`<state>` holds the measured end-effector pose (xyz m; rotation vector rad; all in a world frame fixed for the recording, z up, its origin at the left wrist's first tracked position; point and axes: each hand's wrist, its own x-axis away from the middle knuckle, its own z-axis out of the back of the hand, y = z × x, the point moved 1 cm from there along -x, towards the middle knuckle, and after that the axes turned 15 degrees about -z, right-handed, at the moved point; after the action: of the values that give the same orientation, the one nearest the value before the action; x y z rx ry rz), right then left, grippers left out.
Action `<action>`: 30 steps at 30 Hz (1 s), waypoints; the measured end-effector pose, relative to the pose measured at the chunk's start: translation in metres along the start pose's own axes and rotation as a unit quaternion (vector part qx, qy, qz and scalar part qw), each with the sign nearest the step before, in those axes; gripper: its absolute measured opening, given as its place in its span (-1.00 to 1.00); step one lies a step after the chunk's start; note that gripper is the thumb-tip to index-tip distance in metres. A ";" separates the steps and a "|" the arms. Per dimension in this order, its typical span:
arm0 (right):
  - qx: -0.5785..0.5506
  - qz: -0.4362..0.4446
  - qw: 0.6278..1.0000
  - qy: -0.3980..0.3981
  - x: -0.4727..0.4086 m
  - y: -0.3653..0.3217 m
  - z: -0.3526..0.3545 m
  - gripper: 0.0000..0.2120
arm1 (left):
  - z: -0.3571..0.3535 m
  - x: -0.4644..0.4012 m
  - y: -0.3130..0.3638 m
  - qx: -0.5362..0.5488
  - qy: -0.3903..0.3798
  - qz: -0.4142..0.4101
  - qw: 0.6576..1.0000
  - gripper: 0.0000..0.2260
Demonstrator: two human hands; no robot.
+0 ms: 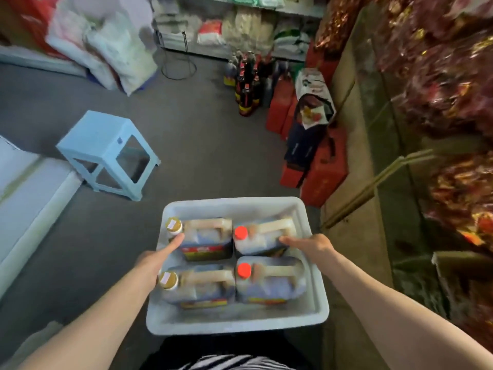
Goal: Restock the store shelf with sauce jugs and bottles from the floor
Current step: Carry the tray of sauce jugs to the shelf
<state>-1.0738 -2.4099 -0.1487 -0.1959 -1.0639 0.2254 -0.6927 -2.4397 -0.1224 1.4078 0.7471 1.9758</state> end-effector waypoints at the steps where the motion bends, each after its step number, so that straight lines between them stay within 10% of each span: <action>1: 0.002 0.004 1.000 -0.007 0.001 -0.031 0.009 0.20 | -0.009 -0.013 0.019 0.007 0.004 0.001 1.000 -0.11; 6: 0.017 0.019 1.000 -0.012 -0.023 -0.171 0.036 -0.38 | -0.047 -0.097 0.111 0.032 0.003 -0.010 0.999 -0.06; 12: 0.005 0.032 0.998 0.051 -0.073 -0.322 0.043 -0.41 | -0.090 -0.225 0.230 0.028 -0.042 0.010 0.999 -0.02; 17: 0.021 0.017 0.999 0.047 -0.164 -0.452 0.046 0.22 | -0.105 -0.338 0.324 0.011 -0.056 0.033 0.998 0.12; 22: 0.012 0.028 0.999 -0.017 -0.146 -0.614 0.033 -0.39 | -0.117 -0.471 0.411 0.033 -0.033 0.030 0.998 0.12; 30: 0.102 0.050 0.993 -0.027 -0.294 -0.869 -0.005 0.23 | -0.130 -0.683 0.529 0.055 0.024 0.065 0.996 0.01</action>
<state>-1.1295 -3.3256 -0.1663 -0.0597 -1.0786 0.4305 -0.7134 -3.3103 -0.1955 1.5126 0.8158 2.1028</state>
